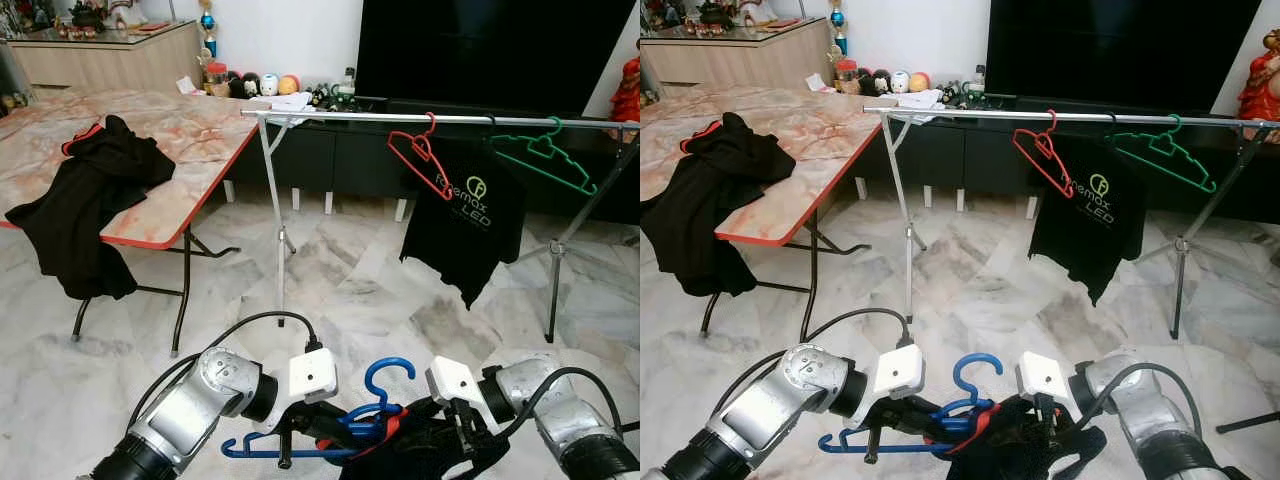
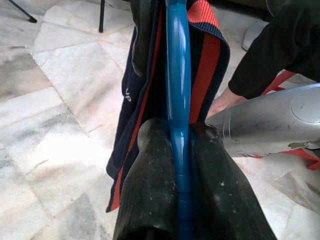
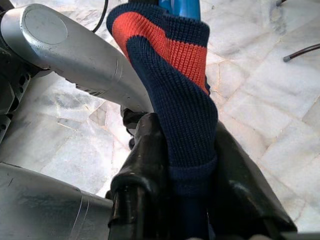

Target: Hang hanger

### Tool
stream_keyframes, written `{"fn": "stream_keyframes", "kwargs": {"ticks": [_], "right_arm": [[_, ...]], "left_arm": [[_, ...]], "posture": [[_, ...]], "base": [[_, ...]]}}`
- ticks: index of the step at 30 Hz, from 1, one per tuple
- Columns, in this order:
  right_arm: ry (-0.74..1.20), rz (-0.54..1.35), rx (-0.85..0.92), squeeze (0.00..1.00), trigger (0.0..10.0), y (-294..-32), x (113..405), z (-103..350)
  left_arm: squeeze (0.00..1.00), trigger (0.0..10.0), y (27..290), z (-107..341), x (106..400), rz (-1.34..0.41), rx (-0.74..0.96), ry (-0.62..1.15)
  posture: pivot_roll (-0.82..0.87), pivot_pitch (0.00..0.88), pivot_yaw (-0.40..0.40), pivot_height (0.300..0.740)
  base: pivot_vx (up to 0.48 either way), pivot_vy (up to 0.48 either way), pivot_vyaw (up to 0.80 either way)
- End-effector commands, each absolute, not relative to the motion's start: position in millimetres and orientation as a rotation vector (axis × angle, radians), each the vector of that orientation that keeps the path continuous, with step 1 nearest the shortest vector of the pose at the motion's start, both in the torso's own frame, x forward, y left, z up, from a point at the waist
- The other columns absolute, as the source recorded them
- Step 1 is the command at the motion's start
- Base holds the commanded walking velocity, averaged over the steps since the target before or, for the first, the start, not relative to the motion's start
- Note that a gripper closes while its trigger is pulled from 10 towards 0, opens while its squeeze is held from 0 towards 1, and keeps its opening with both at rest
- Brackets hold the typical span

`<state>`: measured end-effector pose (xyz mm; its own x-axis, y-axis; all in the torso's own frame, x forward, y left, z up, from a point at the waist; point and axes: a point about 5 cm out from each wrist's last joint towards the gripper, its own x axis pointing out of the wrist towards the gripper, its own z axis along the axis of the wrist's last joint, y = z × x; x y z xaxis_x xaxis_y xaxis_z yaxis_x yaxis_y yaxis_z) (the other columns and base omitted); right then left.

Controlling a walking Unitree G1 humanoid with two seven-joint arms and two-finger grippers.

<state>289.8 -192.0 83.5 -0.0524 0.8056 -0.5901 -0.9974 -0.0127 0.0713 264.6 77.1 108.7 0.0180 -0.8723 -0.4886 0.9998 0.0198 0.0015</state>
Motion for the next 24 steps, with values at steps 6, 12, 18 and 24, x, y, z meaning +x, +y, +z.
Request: {"fn": "stream_keyframes", "kwargs": {"ticks": [6, 12, 18, 24], "right_arm": [[0.555, 1.556, -0.465, 0.0, 0.0, -188.8, 291.0, 83.3], [0.554, 1.552, -0.467, 0.0, 0.0, -188.8, 291.3, 83.2], [0.561, 1.544, -0.475, 0.0, 0.0, -189.4, 291.5, 82.5], [0.57, 1.547, -0.476, 0.0, 0.0, -190.4, 290.7, 81.5]], "left_arm": [[0.0, 10.0, 71.4, 122.5, 273.6, -1.508, 0.462, 0.31], [0.0, 10.0, 71.3, 122.9, 276.5, -1.501, 0.473, 0.308], [0.0, 10.0, 70.6, 119.5, 279.7, -1.478, 0.474, 0.32], [0.0, 10.0, 71.0, 118.7, 280.3, -1.48, 0.481, 0.32]], "posture": [[0.01, 0.0, -0.034, 0.74], [0.01, 0.0, -0.033, 0.74], [0.01, 0.0, -0.033, 0.74], [0.01, 0.0, -0.034, 0.74]], "base": [[0.0, 0.0, 0.0], [0.0, 0.0, 0.0], [0.0, 0.0, 0.0], [0.0, 0.0, 0.0]]}}
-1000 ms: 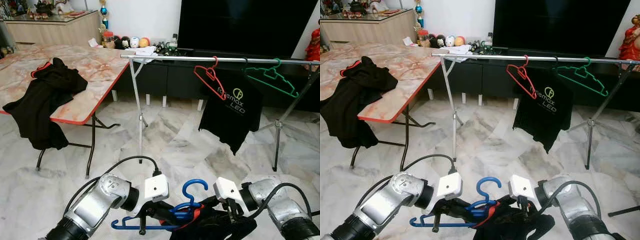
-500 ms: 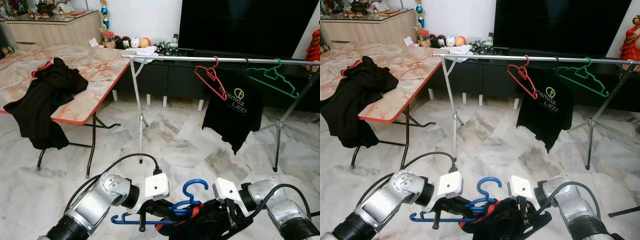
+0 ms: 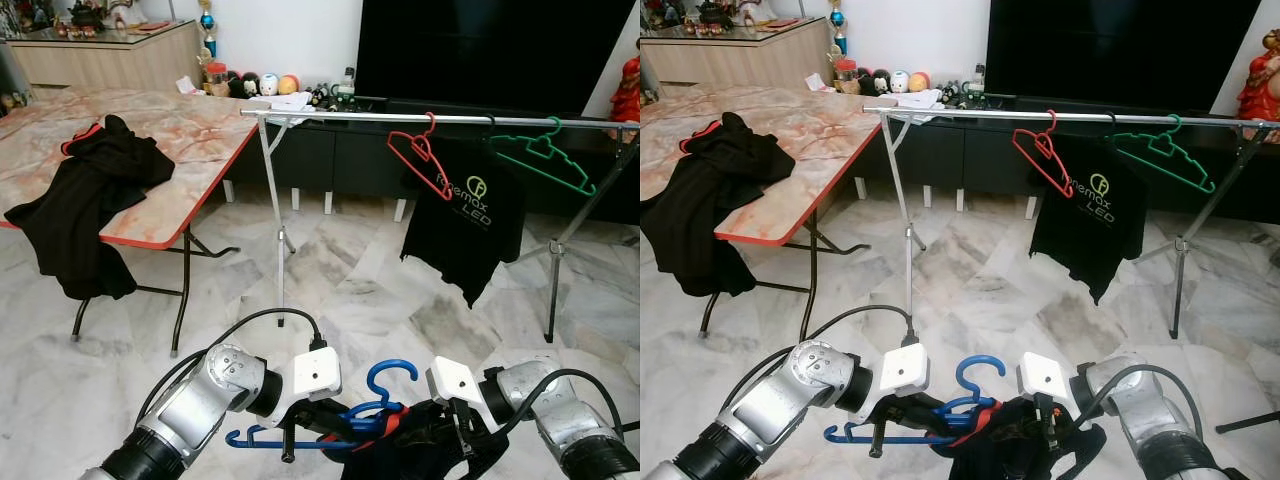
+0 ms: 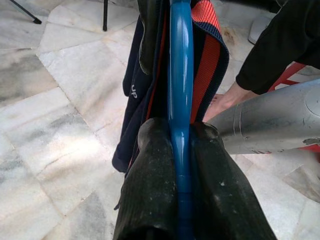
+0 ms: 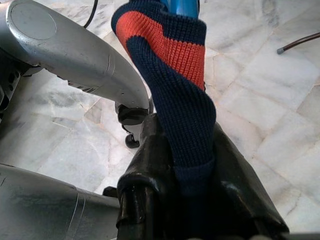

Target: Hang hanger

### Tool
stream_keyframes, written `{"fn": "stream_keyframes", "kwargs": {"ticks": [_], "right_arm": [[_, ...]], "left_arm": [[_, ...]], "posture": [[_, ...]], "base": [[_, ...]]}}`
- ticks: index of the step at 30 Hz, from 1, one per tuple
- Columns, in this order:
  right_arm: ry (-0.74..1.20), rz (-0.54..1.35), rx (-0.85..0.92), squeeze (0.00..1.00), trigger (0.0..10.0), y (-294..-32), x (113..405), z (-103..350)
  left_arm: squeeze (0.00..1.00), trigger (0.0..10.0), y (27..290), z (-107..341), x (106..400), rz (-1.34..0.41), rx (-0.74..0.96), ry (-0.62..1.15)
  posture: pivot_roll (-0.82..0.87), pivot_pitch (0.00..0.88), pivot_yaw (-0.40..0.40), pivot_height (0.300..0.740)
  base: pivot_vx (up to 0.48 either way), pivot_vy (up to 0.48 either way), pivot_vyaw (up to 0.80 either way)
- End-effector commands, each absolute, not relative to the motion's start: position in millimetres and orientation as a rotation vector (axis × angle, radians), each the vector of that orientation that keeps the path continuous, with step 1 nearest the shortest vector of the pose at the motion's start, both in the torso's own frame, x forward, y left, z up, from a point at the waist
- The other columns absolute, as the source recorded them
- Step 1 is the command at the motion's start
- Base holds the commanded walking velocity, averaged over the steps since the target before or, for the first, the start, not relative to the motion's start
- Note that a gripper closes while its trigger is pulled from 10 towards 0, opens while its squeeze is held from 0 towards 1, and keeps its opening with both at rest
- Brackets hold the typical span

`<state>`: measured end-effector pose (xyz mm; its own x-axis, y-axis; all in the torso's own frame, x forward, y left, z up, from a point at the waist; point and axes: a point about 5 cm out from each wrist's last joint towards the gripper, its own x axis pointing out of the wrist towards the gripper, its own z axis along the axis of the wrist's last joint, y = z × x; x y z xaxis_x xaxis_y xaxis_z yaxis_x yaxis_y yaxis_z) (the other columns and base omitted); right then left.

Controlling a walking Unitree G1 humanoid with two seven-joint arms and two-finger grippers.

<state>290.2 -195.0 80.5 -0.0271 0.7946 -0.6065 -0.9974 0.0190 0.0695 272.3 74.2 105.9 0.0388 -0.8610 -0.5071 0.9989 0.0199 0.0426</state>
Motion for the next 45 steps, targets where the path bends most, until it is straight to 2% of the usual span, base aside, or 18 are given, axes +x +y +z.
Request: {"fn": "stream_keyframes", "kwargs": {"ticks": [1, 3, 4, 5, 6, 20, 23, 25, 29, 32, 40, 41, 43, 44, 45], "right_arm": [[0.571, 1.547, -0.477, 0.0, 0.0, -190.5, 290.7, 81.4], [0.576, 1.541, -0.482, 0.0, 0.0, -191.1, 291.0, 80.7], [0.594, 1.533, -0.503, 0.0, 0.0, -192.3, 290.4, 77.7], [0.594, 1.533, -0.503, 0.0, 0.0, -192.3, 290.4, 77.7], [0.601, 1.531, -0.51, 0.0, 0.0, -192.8, 290.0, 76.5], [0.667, 1.403, -0.546, 0.0, 0.0, -201.4, 285.1, 55.1], [0.666, 1.352, -0.56, 0.0, 0.0, -205.0, 285.5, 52.5], [0.623, 1.26, -0.563, 0.0, 0.0, -207.1, 290.8, 54.5], [0.585, 1.188, -0.567, 0.0, 0.0, -210.7, 295.8, 58.7], [0.502, 1.039, -0.542, 0.0, 0.0, -217.3, 305.4, 69.4], [0.425, 0.983, -0.554, 0.0, 0.0, -215.3, 306.6, 79.4], [0.4, 0.967, -0.56, 0.0, 0.0, -213.7, 309.8, 85.5], [0.388, 0.962, -0.558, 0.0, 0.0, -212.6, 311.2, 88.4], [0.338, 0.982, -0.559, 0.0, 0.0, -206.8, 313.5, 100.6], [0.306, 0.999, -0.569, 0.0, 0.0, -202.7, 313.7, 108.7]], "left_arm": [[0.0, 10.0, 71.0, 118.6, 280.4, -1.48, 0.481, 0.319], [0.0, 10.0, 71.1, 118.5, 280.9, -1.477, 0.48, 0.317], [0.6, 10.0, 70.8, 119.0, 281.3, -1.476, 0.473, 0.309], [0.6, 10.0, 70.8, 119.0, 281.3, -1.476, 0.473, 0.309], [1.0, 10.0, 70.5, 119.4, 281.5, -1.476, 0.469, 0.304], [1.0, 10.0, 81.1, 119.1, 275.3, -1.512, 0.469, 0.343], [1.0, 10.0, 91.0, 120.4, 281.3, -1.439, 0.465, 0.337], [1.0, 10.0, 101.9, 119.8, 285.2, -1.338, 0.402, 0.335], [1.0, 10.0, 111.8, 116.8, 284.7, -1.267, 0.363, 0.337], [1.0, 10.0, 129.8, 108.5, 287.8, -1.094, 0.312, 0.333], [1.0, 10.0, 138.6, 86.0, 282.5, -0.948, 0.254, 0.365], [0.9, 10.0, 137.4, 79.2, 281.4, -0.924, 0.248, 0.379], [0.9, 10.0, 136.7, 76.3, 281.1, -0.912, 0.236, 0.389], [0.0, 10.0, 132.2, 68.1, 280.0, -0.904, 0.242, 0.402], [0.0, 10.0, 129.8, 62.6, 279.6, -0.897, 0.254, 0.412]], "posture": [[0.01, 0.0, -0.034, 0.74], [0.01, 0.0, -0.034, 0.74], [0.01, 0.0, -0.035, 0.74], [0.01, 0.0, -0.035, 0.74], [0.01, 0.0, -0.035, 0.74], [0.01, 0.0, -0.034, 0.74], [0.01, 0.0, -0.034, 0.74], [0.01, 0.0, -0.03, 0.74], [0.01, 0.0, -0.031, 0.74], [-0.01, 0.004, -0.031, 0.74], [-0.01, 0.0, -0.025, 0.74], [-0.02, 0.0, -0.022, 0.74], [-0.02, 0.0, -0.022, 0.74], [-0.02, 0.0, -0.019, 0.74], [-0.02, 0.0, -0.017, 0.74]], "base": [[0.0, 0.0, 0.0], [0.0, 0.0, 0.0], [0.0, 0.0, 0.0], [0.0, 0.0, 0.0], [0.0, 0.0, 0.0], [0.0, 0.0, 0.0], [0.0, 0.0, 0.0], [0.0, 0.0, 0.0], [0.0, 0.0, 0.0], [0.0, 0.0, 0.0], [0.0, 0.0, 0.0], [0.0, 0.0, 0.0], [0.0, 0.0, 0.0], [0.0, 0.0, 0.0], [0.0, 0.0, 0.0]]}}
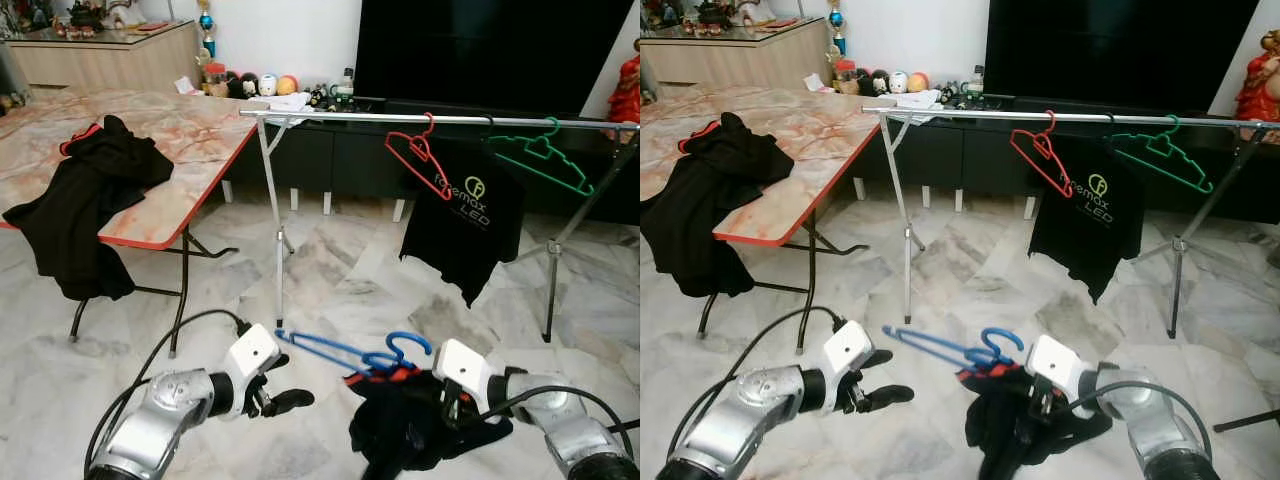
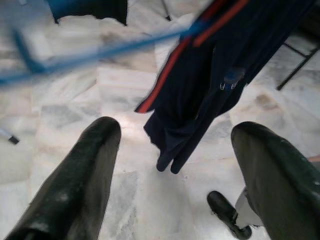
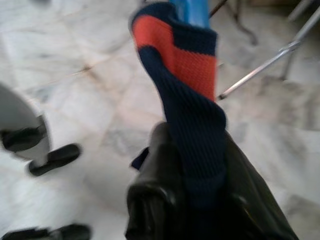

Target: Hang hanger

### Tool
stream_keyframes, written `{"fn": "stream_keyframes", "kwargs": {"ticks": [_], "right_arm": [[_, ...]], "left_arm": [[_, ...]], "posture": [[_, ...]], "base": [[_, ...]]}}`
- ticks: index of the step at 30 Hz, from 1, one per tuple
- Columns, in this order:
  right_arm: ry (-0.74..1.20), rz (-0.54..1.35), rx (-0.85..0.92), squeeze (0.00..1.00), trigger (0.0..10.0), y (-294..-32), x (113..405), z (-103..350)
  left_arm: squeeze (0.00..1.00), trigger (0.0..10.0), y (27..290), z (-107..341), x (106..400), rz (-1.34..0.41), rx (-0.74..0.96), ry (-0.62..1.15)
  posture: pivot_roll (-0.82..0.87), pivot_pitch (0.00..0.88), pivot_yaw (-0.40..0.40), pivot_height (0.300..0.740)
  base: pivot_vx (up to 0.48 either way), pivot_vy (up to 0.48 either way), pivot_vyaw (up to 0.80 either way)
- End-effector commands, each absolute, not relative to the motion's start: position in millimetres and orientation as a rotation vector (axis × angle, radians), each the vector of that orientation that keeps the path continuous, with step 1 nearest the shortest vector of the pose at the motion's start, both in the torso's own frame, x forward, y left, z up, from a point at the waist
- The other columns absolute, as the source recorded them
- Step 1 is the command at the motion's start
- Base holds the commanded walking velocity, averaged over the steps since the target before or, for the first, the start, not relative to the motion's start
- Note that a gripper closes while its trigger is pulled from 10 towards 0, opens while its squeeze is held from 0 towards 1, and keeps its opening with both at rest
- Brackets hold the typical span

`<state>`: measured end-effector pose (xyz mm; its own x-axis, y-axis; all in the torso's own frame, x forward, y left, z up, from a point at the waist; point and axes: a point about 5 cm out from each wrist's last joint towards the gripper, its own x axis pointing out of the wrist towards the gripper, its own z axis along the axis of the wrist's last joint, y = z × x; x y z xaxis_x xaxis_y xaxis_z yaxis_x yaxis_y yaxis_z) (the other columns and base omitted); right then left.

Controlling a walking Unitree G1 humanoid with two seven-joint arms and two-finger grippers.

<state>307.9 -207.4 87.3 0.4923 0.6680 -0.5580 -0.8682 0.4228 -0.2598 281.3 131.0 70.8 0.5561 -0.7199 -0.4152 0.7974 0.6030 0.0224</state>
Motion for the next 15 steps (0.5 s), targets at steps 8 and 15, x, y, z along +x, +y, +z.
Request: {"fn": "stream_keyframes", "kwargs": {"ticks": [8, 15], "right_arm": [[0.21, 1.008, -0.634, 0.0, 0.0, -203.1, 318.9, 150.1], [0.15, 1.079, -0.641, 0.0, 0.0, -198.1, 310.8, 175.0]], "left_arm": [[0.0, 10.0, 120.6, 51.7, 286.8, -0.809, 0.254, 0.372], [0.0, 10.0, 113.1, 56.3, 301.1, -0.729, 0.185, 0.285]], "posture": [[-0.04, 0.0, -0.016, 0.74], [-0.06, 0.0, -0.014, 0.74]], "base": [[0.0, 0.0, 0.0], [0.0, 0.0, 0.0]]}}
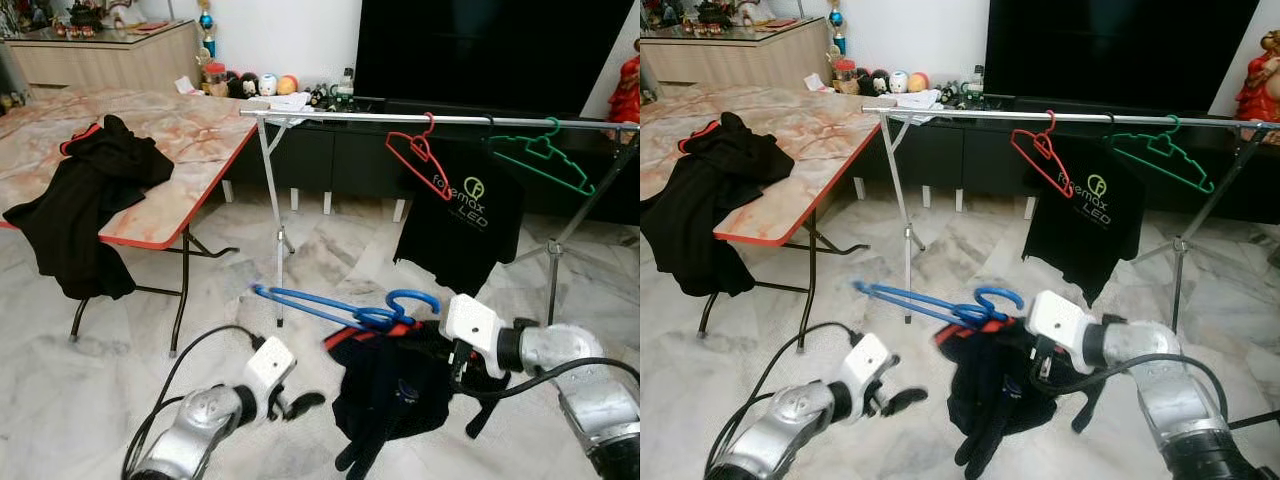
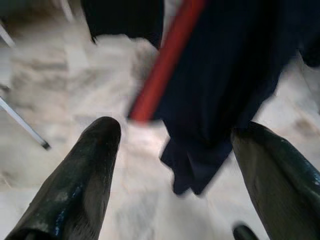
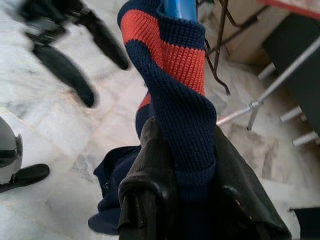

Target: Hang hanger

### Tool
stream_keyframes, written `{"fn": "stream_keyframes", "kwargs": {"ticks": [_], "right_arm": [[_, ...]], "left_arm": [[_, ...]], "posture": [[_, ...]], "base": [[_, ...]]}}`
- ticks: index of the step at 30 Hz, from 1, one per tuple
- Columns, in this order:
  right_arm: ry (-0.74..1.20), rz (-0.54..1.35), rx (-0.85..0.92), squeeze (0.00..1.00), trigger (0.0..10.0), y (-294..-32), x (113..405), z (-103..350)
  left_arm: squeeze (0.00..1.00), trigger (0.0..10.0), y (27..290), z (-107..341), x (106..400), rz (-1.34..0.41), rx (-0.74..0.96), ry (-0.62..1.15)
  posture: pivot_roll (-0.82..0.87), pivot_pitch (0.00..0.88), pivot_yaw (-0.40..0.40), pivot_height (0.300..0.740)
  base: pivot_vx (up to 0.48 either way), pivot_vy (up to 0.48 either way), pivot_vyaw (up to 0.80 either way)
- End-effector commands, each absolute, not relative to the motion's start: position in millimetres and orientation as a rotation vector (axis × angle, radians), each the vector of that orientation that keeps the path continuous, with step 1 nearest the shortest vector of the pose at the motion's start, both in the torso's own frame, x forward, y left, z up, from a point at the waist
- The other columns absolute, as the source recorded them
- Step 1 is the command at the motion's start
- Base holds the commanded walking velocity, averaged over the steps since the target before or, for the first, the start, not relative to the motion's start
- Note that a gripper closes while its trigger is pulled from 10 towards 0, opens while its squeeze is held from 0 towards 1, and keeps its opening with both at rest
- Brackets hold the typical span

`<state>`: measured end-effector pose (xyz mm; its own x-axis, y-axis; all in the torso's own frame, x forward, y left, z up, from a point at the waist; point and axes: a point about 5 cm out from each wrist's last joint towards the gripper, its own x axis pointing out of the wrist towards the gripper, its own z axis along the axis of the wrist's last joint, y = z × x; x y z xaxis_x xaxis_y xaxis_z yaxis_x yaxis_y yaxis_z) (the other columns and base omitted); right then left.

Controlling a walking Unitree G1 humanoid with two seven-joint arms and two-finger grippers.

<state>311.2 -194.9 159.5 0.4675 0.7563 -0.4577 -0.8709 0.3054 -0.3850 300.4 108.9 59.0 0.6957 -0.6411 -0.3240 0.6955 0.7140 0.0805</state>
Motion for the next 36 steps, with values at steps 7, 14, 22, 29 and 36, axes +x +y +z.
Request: {"fn": "stream_keyframes", "kwargs": {"ticks": [7, 14, 22, 29, 36], "right_arm": [[0.147, 1.111, -0.651, 0.0, 0.0, -197.7, 302.8, 184.5], [0.122, 1.135, -0.656, 0.0, 0.0, -191.7, 300.3, 193.6], [0.113, 1.149, -0.649, 0.0, 0.0, -189.2, 297.2, 199.5], [0.138, 1.124, -0.654, 0.0, 0.0, -193.3, 298.3, 196.7], [0.138, 1.106, -0.657, 0.0, 0.0, -194.8, 301.4, 198.2]], "left_arm": [[0.0, 10.0, 106.7, 58.6, 307.5, -0.712, 0.154, 0.23], [0.0, 10.0, 99.2, 58.2, 309.2, -0.771, 0.133, 0.232], [0.0, 10.0, 91.6, 61.2, 312.8, -0.823, 0.113, 0.222], [0.0, 0.0, 92.3, 59.9, 312.0, -0.857, 0.098, 0.229], [0.0, 0.0, 90.2, 54.8, 306.7, -0.906, 0.082, 0.261]], "posture": [[-0.07, 0.0, -0.016, 0.74], [-0.07, 0.0, -0.019, 0.74], [-0.08, 0.0, -0.025, 0.74], [-0.07, 0.0, -0.027, 0.74], [-0.07, 0.0, -0.028, 0.74]], "base": [[0.0, 0.0, 0.0], [0.0, 0.0, 0.0], [0.0, 0.0, 0.0], [0.0, 0.0, 0.0], [0.0, 0.0, 0.0]]}}
